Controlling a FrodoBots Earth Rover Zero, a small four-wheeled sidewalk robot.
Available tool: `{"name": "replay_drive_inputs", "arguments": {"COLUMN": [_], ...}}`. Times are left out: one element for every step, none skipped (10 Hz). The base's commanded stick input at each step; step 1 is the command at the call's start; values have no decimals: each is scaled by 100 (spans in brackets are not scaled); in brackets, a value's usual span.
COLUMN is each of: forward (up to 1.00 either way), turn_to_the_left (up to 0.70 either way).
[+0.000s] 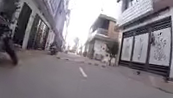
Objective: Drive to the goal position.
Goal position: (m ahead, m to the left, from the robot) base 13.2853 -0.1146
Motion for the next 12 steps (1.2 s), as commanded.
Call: {"name": "replay_drive_inputs", "arguments": {"forward": [100,100,100,100,100,100,100,100,100,100,100,100], "turn_to_the_left": [0,0,0,0,0,0,0,0,0,0,0,0]}}
